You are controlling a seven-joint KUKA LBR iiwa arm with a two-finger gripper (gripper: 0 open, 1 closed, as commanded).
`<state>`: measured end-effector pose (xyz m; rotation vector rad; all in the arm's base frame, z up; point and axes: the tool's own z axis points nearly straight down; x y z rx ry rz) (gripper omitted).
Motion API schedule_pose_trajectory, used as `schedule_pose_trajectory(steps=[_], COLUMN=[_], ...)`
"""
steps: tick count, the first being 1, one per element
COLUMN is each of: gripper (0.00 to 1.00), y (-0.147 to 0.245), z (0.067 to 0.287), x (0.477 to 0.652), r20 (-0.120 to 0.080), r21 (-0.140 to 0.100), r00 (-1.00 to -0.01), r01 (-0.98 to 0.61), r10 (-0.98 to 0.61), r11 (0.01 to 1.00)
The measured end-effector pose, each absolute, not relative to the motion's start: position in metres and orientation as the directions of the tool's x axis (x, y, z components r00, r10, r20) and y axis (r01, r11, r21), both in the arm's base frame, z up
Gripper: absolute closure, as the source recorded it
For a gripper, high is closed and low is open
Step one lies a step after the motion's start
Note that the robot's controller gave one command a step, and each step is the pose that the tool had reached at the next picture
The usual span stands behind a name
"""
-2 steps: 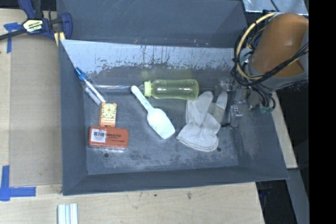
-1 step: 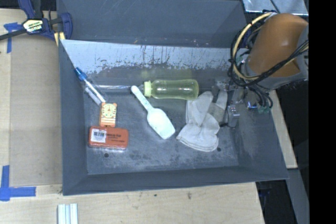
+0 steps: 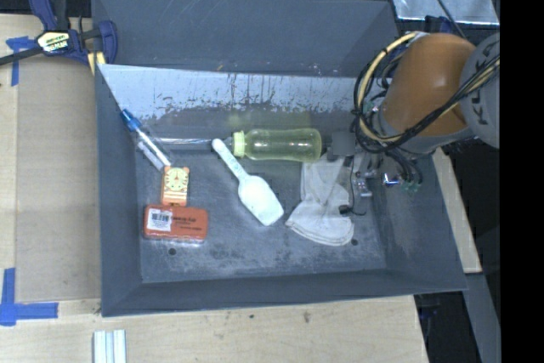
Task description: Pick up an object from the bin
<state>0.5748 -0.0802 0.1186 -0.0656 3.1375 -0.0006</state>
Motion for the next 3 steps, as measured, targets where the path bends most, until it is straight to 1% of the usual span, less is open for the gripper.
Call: schedule_pose_trajectory(steps=[1,2,3], gripper=[0.00,0.00,1.00], y=[-0.063,-0.061,-0.126], z=[0.080,0.060,0.073], x=[0.612,0.629,0.616], r20=[-0.008,0.020,0.001], r21=[-0.001,0.003,0.000], r00=[-1.000,-1.000,-0.992], r01=[-0.005,-0.020,0.122], r10=[-0.005,-0.021,0.122], r11=[1.000,1.000,0.992])
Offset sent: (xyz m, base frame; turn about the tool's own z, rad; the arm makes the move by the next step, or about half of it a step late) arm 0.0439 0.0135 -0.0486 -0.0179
